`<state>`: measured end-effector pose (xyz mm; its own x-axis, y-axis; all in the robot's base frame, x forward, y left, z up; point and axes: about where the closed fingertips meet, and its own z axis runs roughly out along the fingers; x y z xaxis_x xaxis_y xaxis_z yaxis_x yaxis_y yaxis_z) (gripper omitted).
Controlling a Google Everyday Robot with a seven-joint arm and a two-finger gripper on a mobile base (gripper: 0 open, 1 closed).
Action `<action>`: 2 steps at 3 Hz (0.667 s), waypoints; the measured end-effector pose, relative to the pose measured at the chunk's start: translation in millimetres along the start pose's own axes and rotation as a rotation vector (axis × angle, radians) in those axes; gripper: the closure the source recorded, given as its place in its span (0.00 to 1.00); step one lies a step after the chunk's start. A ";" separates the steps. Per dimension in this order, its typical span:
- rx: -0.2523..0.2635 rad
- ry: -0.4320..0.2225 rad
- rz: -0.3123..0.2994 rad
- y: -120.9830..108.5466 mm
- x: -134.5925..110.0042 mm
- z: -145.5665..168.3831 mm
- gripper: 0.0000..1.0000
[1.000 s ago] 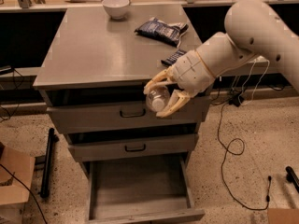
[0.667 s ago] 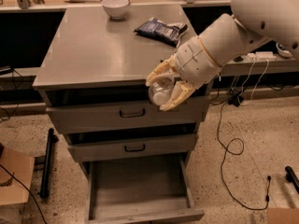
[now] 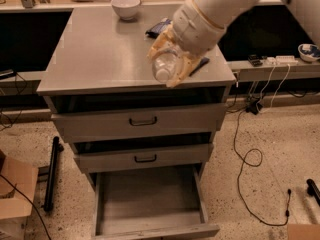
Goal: Pick water bottle from bottom drawer and place on counter
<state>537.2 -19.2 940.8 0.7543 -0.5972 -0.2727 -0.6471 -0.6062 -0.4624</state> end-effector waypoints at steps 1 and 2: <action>-0.031 -0.006 -0.104 -59.5 26.3 15.6 1.00; -0.025 -0.025 -0.133 -89.3 47.4 29.7 1.00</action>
Offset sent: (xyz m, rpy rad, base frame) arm 0.1361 0.0460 0.0039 -0.0266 -0.0207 0.1825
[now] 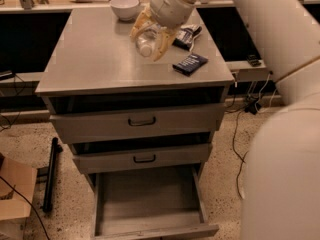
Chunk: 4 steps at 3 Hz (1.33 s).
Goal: Pick water bottle from bottom drawer and place on counter
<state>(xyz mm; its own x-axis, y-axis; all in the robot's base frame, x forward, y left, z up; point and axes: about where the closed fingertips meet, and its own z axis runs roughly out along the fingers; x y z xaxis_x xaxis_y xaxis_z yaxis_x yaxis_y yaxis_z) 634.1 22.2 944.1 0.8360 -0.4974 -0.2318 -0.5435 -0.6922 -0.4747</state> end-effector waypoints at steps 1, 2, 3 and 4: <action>0.049 0.019 0.028 -16.2 46.1 23.9 1.00; 0.091 0.046 0.057 -25.3 74.1 35.8 1.00; 0.129 0.027 0.108 -31.8 107.7 63.3 0.76; 0.148 0.007 0.135 -34.2 122.2 77.4 0.53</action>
Offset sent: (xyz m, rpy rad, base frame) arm 0.1099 -0.0117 -0.0440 0.0680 -0.0680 -0.1449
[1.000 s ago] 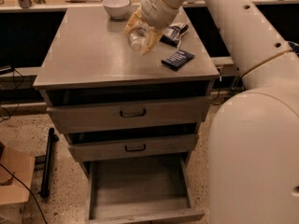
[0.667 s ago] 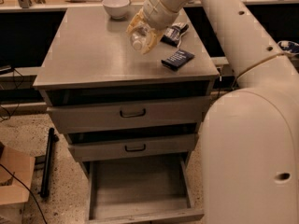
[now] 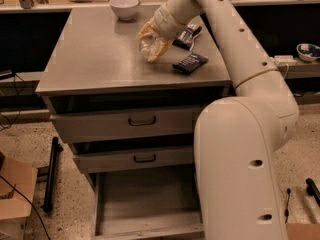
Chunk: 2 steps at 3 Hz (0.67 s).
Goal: Pick water bottle from bottom drawer and place on counter
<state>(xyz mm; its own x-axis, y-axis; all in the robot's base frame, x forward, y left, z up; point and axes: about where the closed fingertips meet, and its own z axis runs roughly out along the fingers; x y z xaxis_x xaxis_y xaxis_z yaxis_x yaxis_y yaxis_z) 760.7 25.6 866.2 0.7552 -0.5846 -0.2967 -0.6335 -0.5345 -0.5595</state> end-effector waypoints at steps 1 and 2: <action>0.033 -0.060 -0.016 -7.9 -9.0 12.9 0.30; 0.035 -0.065 -0.017 -8.7 -10.2 14.3 0.06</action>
Offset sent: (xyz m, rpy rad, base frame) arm 0.0005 0.0153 -0.0026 0.0536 0.0024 0.0317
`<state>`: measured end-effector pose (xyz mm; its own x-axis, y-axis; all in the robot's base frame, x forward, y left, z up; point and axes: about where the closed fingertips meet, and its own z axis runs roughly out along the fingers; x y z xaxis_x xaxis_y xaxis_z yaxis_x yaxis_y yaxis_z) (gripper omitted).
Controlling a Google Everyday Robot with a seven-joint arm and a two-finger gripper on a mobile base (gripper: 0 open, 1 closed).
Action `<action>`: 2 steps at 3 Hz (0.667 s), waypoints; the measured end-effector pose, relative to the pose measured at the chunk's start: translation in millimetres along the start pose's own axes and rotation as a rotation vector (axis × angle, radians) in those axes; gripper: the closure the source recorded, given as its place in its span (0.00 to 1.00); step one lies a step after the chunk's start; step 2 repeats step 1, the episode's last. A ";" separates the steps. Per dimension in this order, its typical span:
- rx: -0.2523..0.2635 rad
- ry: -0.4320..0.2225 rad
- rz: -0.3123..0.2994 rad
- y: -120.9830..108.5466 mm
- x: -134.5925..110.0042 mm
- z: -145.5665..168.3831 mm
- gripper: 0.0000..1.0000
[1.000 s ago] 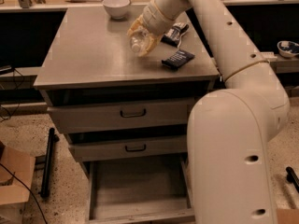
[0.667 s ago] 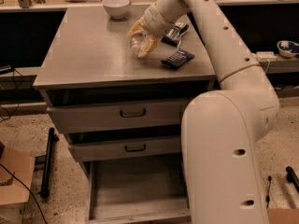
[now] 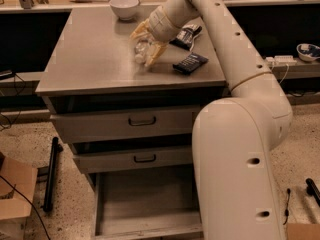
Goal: Pick water bottle from bottom drawer and place on counter
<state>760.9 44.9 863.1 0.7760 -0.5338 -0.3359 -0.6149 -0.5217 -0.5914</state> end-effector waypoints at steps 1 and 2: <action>0.000 0.000 0.000 0.0 0.0 0.0 0.00; 0.000 0.000 0.000 0.0 0.0 0.0 0.00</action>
Offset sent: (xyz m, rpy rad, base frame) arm 0.0000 0.0000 0.0000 0.0000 0.0000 0.0000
